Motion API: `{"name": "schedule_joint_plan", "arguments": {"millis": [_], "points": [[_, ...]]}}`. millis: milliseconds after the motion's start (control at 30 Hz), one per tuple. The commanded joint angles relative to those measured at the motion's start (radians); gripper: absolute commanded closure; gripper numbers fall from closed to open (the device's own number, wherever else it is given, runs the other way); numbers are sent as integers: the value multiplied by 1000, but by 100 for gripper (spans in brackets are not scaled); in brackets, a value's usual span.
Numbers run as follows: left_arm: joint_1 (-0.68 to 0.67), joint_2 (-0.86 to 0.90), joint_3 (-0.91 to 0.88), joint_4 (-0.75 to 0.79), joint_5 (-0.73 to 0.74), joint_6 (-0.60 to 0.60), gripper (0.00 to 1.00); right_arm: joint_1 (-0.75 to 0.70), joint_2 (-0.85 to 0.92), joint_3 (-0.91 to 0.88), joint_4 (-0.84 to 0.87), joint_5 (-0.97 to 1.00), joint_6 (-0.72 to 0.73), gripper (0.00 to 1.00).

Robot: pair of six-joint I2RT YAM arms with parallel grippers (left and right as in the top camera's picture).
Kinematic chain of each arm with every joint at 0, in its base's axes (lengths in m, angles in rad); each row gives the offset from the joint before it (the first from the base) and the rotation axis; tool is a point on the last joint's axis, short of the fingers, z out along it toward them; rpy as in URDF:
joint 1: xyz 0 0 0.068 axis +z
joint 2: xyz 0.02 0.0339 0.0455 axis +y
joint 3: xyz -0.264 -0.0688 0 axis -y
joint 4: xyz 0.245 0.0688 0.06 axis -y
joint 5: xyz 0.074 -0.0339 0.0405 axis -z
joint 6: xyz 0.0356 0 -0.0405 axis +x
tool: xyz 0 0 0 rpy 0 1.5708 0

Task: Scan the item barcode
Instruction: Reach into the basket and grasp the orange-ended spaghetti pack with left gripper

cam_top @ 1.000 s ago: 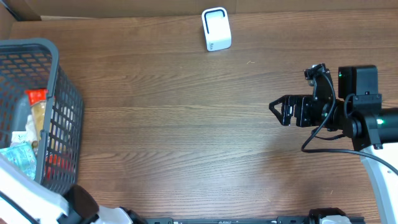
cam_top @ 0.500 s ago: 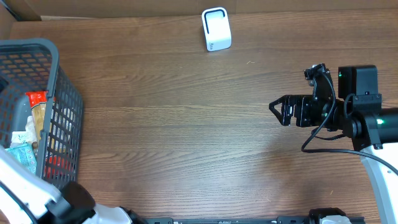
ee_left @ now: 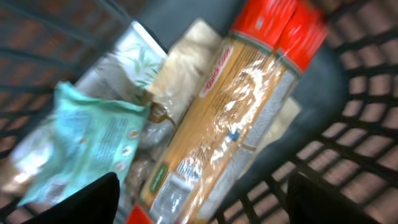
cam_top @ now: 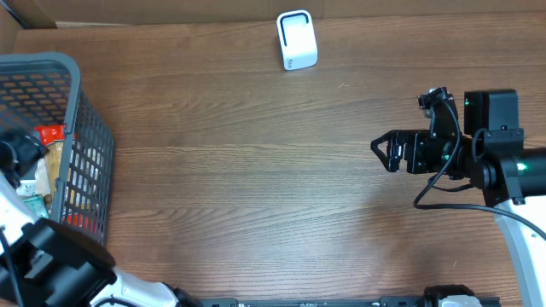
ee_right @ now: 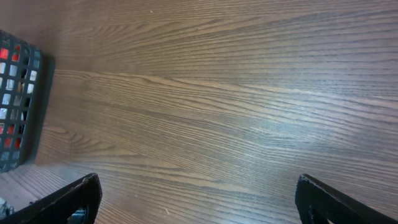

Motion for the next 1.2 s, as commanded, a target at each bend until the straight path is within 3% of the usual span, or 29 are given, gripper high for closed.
{"name": "schedule_joint_plan", "arguments": {"millis": [0, 233, 400, 467, 667, 733, 867, 1067, 1167], "points": [[-3, 75, -83, 31, -8, 107, 22, 6, -3, 18, 3, 6, -9, 0], [-11, 222, -114, 66, 26, 154, 0, 6, -3, 18, -6, 40, -9, 0], [-20, 266, -114, 85, 16, 163, 2, 6, -3, 18, -2, 39, -8, 0], [-21, 273, -114, 87, 9, 163, 11, 6, -3, 18, 2, 39, -8, 0], [-21, 273, -113, 82, 6, 163, 82, 6, -3, 18, 7, 39, -8, 0], [-21, 273, -112, 75, 7, 163, 96, 6, -3, 18, 7, 39, -8, 0], [-21, 273, -74, 27, 14, 162, 96, 6, -3, 18, 6, 39, -8, 0], [-21, 268, 173, -147, 24, 107, 96, 6, -3, 18, 6, 39, -8, 0], [-21, 246, 375, -247, 107, 105, 96, 6, -3, 18, 6, 39, -8, 0]]}}
